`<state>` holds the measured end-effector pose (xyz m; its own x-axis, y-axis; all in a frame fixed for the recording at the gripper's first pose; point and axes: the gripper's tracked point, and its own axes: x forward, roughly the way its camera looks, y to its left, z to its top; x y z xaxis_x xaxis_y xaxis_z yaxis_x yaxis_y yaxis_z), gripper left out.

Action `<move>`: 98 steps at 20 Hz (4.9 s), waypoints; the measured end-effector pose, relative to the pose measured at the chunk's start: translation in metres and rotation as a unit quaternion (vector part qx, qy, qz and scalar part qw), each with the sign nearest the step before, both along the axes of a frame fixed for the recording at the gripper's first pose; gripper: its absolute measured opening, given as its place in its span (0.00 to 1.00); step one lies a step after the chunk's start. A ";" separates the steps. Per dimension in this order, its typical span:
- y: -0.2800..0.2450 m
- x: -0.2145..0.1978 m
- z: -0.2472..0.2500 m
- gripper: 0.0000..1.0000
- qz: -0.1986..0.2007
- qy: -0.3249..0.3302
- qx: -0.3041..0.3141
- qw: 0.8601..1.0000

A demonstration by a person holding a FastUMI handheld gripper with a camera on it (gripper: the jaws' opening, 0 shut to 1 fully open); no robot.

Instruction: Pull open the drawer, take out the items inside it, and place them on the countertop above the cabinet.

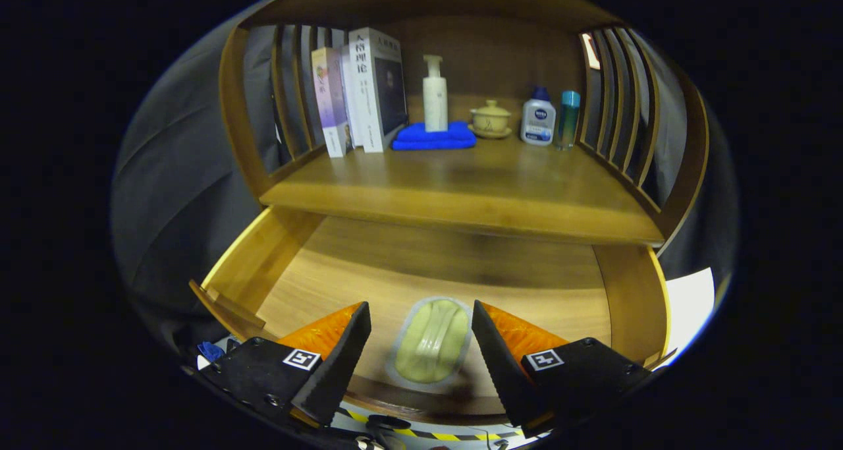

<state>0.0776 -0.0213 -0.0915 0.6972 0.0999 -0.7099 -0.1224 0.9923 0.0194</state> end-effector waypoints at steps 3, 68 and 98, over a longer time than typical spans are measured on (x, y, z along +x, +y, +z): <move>-0.004 0.000 -0.018 0.98 -0.015 0.039 0.010 0.999; -0.019 0.164 0.101 0.27 -0.096 -0.141 0.059 0.984; 0.018 -0.068 0.106 0.98 -0.038 -0.302 0.005 0.953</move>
<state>0.0095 -0.0033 0.0143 0.9835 0.0382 -0.1770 -0.0428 0.9988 -0.0224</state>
